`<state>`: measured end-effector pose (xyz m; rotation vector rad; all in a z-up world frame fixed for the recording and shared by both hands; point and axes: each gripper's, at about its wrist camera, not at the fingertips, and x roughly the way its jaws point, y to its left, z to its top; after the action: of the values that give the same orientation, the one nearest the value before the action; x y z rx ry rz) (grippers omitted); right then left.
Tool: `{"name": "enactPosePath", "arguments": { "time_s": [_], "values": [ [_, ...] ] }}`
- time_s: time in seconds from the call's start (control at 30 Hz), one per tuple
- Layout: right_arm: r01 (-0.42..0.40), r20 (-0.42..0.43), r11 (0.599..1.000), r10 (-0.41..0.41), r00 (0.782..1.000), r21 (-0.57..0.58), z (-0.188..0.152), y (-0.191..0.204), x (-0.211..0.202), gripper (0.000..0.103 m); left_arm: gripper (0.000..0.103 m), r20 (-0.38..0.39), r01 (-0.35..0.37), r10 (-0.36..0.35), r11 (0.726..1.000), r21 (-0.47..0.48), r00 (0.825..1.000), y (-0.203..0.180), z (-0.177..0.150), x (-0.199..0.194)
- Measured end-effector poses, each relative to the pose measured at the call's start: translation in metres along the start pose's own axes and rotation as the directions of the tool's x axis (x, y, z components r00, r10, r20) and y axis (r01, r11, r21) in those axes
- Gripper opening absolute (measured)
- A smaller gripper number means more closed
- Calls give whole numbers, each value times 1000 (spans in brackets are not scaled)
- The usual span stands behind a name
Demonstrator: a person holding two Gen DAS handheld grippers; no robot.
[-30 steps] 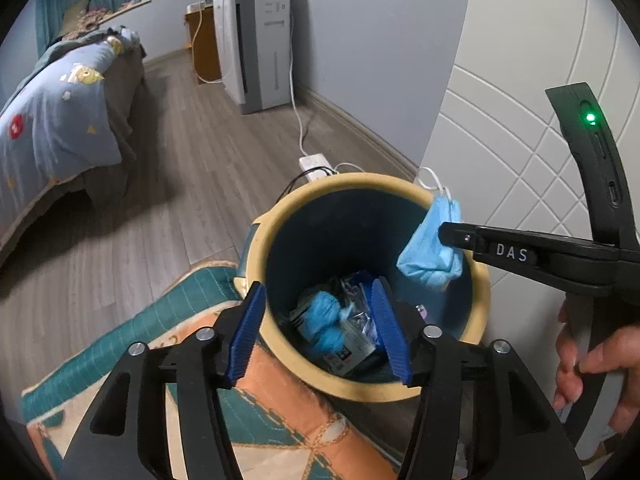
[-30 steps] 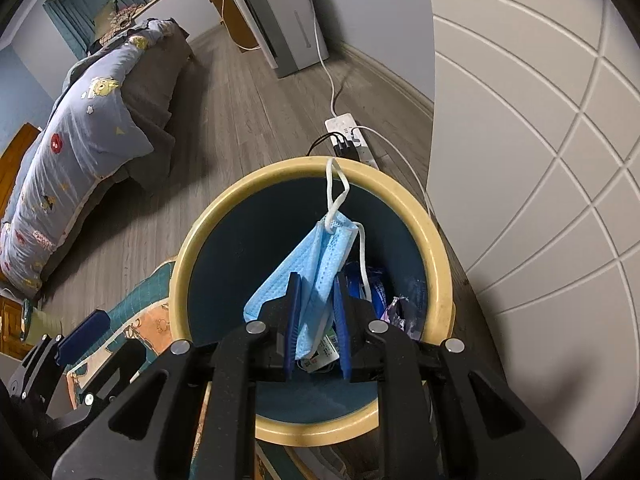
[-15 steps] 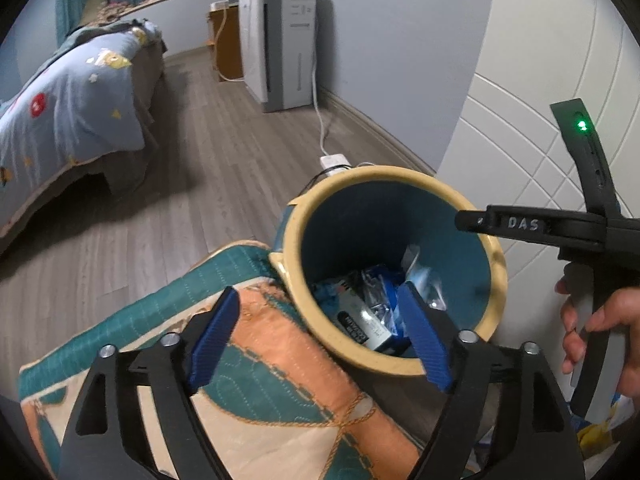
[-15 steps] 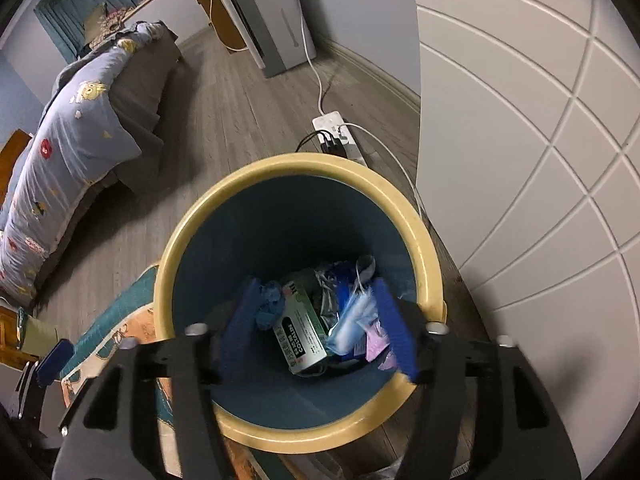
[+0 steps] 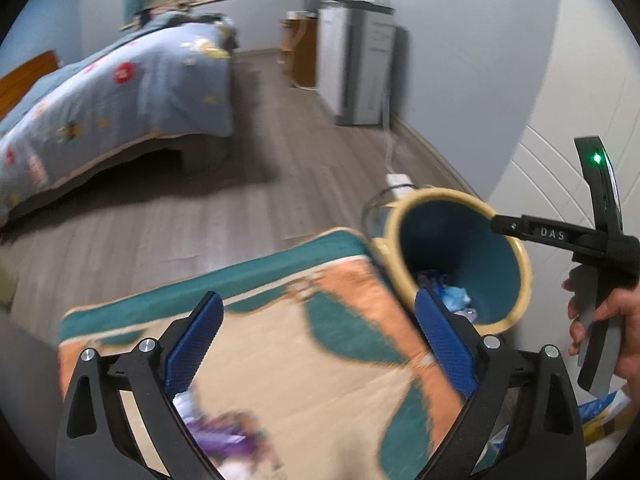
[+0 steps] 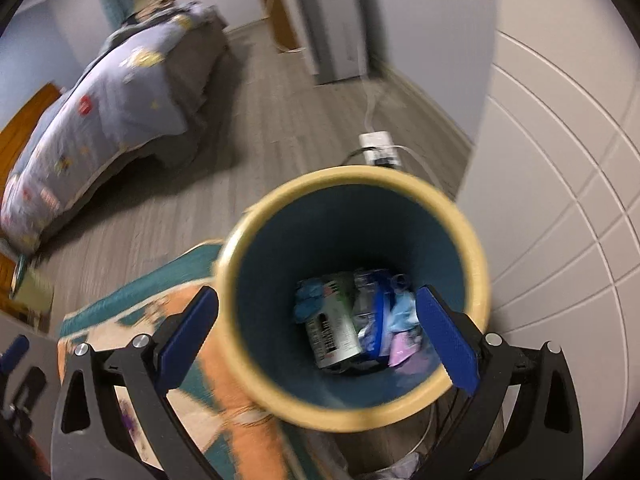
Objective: Collect trash
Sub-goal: 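Move both grippers back over the cushion toward the foil pack and tissue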
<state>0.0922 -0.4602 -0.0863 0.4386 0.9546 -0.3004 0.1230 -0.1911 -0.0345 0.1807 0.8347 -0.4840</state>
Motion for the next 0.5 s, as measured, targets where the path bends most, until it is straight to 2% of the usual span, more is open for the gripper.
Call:
{"name": "enactPosePath", "arguments": {
  "time_s": [0.1, 0.23, 0.3, 0.43, 0.5],
  "values": [
    [-43, -12, 992, 42, 999, -118, -10, 45, -10, 97, 97, 12, -50, 50, 998, -39, 999, 32, -13, -31],
    [-87, -28, 956, 83, 996, -279, -28, 104, -24, 97, 97, -3, -137, 137, 986, -92, 991, 74, -34, -66],
    [-106, -31, 939, 102, 994, -326, -36, 127, -32, 97, 97, -11, -170, 171, 975, -145, 985, 94, -45, -83],
    [-141, -47, 909, 134, 990, -392, -54, 165, -42, 97, 98, -11, -185, 189, 945, -270, 982, 128, -84, -112],
    [-149, -65, 894, 134, 989, -423, -66, 180, -43, 97, 98, -38, -211, 208, 935, -284, 977, 136, -104, -114]
  ]
}}
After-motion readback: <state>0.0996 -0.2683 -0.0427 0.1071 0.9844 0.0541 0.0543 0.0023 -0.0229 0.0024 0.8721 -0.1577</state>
